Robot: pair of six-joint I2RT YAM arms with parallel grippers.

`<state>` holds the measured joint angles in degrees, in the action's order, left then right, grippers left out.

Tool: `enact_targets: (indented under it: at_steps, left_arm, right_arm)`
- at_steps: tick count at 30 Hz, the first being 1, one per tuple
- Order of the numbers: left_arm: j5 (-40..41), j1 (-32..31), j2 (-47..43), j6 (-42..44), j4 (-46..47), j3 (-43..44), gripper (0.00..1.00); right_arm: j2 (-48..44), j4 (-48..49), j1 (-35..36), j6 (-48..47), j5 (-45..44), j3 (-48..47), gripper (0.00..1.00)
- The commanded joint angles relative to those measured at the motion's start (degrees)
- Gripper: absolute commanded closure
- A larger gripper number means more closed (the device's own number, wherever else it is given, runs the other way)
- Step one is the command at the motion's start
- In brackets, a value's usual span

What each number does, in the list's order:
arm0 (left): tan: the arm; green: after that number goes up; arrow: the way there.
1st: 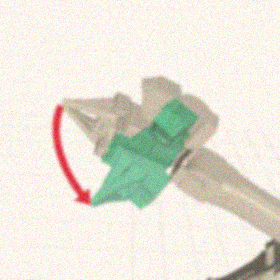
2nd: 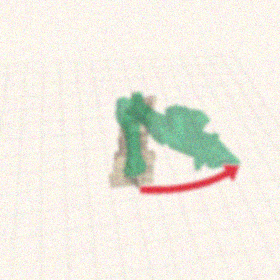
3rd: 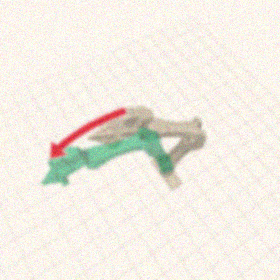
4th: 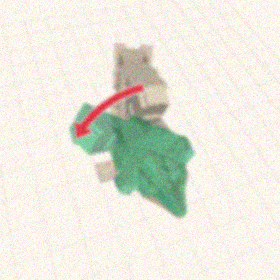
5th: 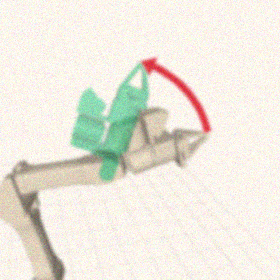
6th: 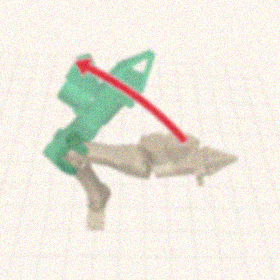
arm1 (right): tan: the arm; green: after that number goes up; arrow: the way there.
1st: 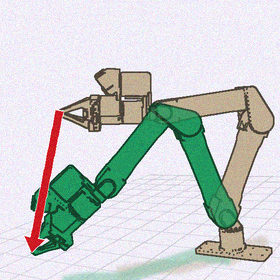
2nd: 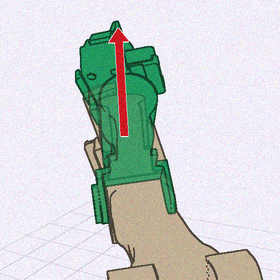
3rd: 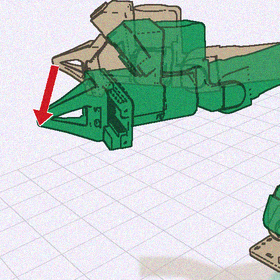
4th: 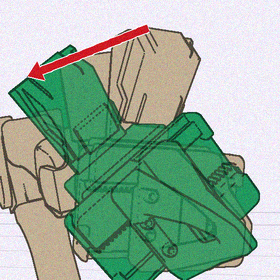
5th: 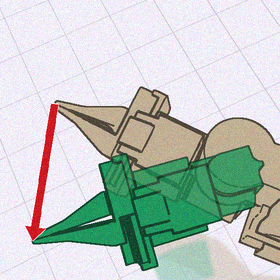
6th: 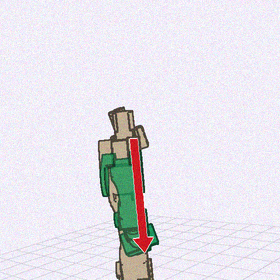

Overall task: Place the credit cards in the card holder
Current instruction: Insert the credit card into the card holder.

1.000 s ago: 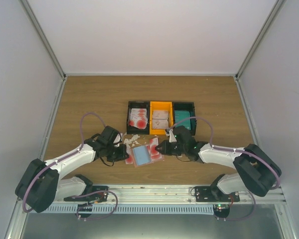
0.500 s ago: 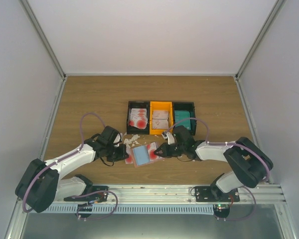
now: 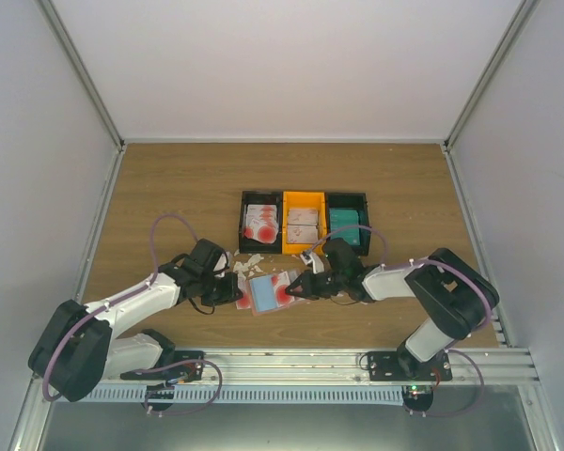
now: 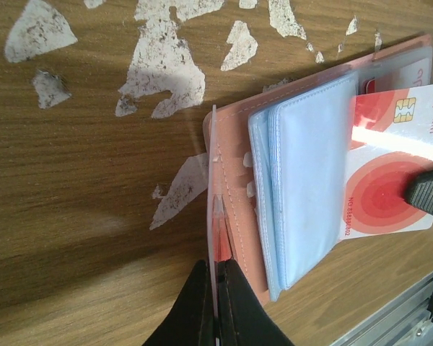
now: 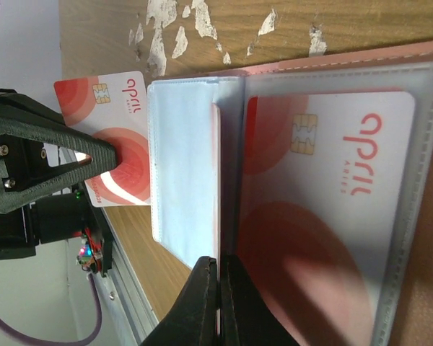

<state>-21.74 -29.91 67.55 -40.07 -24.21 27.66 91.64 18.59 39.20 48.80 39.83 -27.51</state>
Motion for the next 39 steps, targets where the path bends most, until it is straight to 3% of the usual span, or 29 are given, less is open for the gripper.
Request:
enact_targets:
  at_steps: [1, 14, 24, 29, 35, 39]
  left_arm:
    - [1.1, -0.7, -0.2, -0.4, 1.1, -1.7, 1.0]
    - [1.0, -1.2, 0.0, -0.8, 1.7, -2.0, 1.0]
    - [0.9, -1.5, 0.0, -1.0, 2.1, -2.1, 1.0]
    - [0.8, -1.6, -0.1, -1.0, 2.3, -2.2, 1.0]
    - [0.9, -1.6, -0.3, -0.9, 2.3, -2.2, 1.0]
    - [0.9, -1.6, -0.5, -1.0, 2.2, -2.3, 1.0]
  right_arm:
    - [1.5, 3.9, -0.1, 2.1, 0.9, 0.9, 1.0]
    - [6.0, 7.2, 1.3, 4.6, 1.1, 0.6, 0.98]
    - [6.1, 4.2, 4.4, 3.1, -1.1, -1.2, 0.93]
    - [5.8, 3.5, 5.6, 2.8, -3.0, -2.2, 0.79]
    - [4.4, 3.9, 6.0, 3.3, -6.2, -2.4, 0.83]
    - [3.7, 2.8, 6.1, 3.5, -8.1, -2.0, 0.73]
